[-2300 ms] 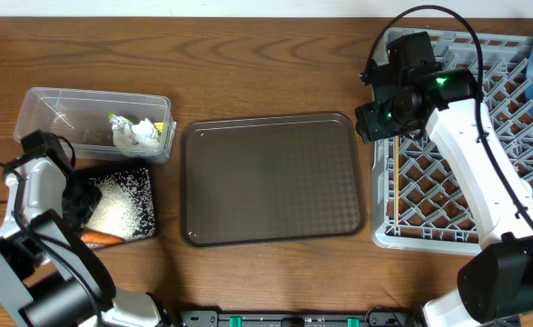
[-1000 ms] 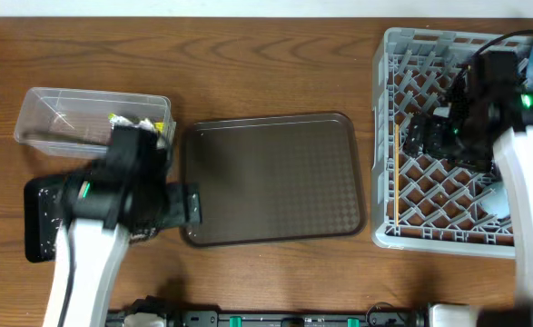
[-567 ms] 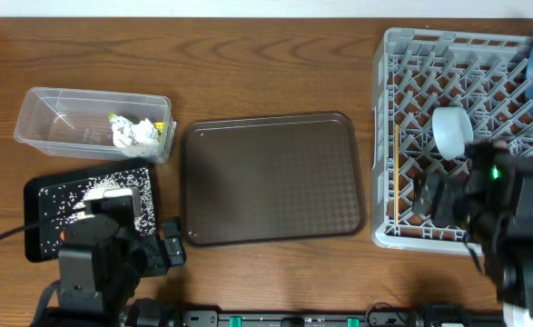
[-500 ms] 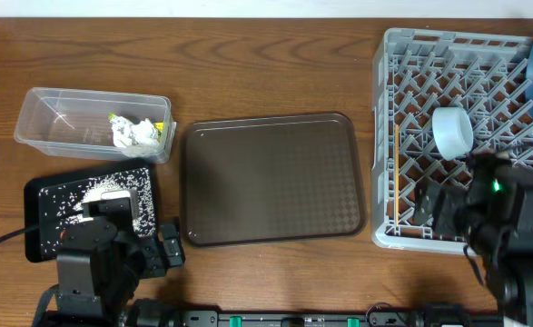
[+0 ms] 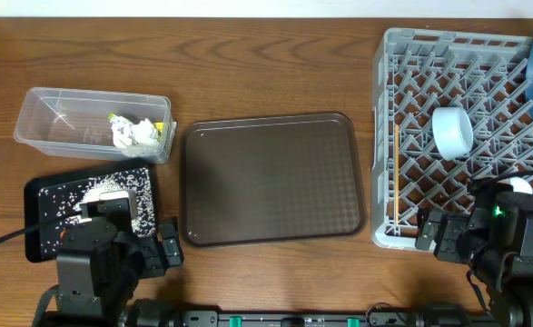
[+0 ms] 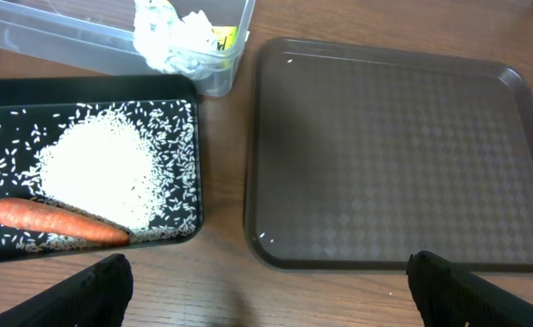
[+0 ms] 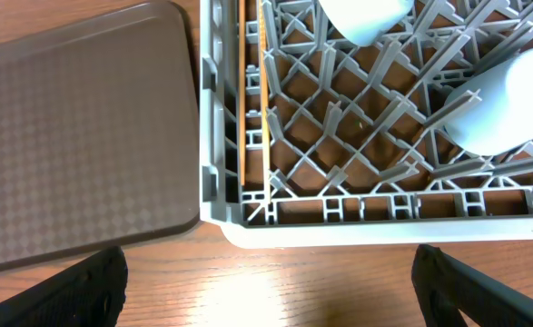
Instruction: Sort waste into correct bins and load items into the dishwasher rack
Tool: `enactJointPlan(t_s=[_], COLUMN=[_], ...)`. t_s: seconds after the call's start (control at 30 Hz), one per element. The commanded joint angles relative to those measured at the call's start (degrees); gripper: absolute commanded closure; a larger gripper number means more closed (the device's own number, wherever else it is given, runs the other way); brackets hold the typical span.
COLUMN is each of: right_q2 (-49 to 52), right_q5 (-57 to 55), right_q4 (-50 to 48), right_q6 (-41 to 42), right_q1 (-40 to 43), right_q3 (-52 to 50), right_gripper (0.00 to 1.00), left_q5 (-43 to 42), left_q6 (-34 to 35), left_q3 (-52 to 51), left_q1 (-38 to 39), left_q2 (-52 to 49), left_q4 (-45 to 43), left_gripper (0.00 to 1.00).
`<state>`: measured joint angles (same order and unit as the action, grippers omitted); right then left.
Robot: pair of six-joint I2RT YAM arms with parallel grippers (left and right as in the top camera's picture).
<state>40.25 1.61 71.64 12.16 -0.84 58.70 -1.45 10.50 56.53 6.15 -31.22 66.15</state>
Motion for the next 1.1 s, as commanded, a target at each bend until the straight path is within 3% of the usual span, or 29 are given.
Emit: enactJointPlan(t_s=[0.0,0.27,0.37,0.57,0.8,1.07], right_q2=[-0.13,-7.02,-12.9,-27.21,-40.02,-39.98], right_q5=[-0.52,-2.82,-2.73,-2.93,-3.08,-2.27], right_q4=[0.09,-0.74,-5.35,-21.68,-40.3,-70.97], right_q6=[0.02,0.0,-0.07,-7.1,-8.17,-8.61], right_q1=[-0.33,-0.33,-0.33,-0.33,-0.31,-0.33], right_q3=[-0.44,-0.63,-2.25,-13.86,-32.61,-52.17], right_gripper=[0.01,0.01,0.01,0.01,0.01,0.01], left_q5=[0.66,0.66,0.66,0.66,0.66,0.66], left_q6=[0.04,0.04,0.04,0.04,0.04,0.04], left_q3=[-0.59,-0.61,-0.59,-0.61,-0.61,-0.61], left_q1=[-0.2,-0.2,-0.2,-0.2,-0.2,-0.2], left_q2=[0.2,0.2,0.2,0.2,0.2,0.2], left_q4=[-0.02,-0.02,-0.02,-0.04,-0.02,-0.02], left_gripper=[0.02,0.02,0.02,0.02,0.02,0.02])
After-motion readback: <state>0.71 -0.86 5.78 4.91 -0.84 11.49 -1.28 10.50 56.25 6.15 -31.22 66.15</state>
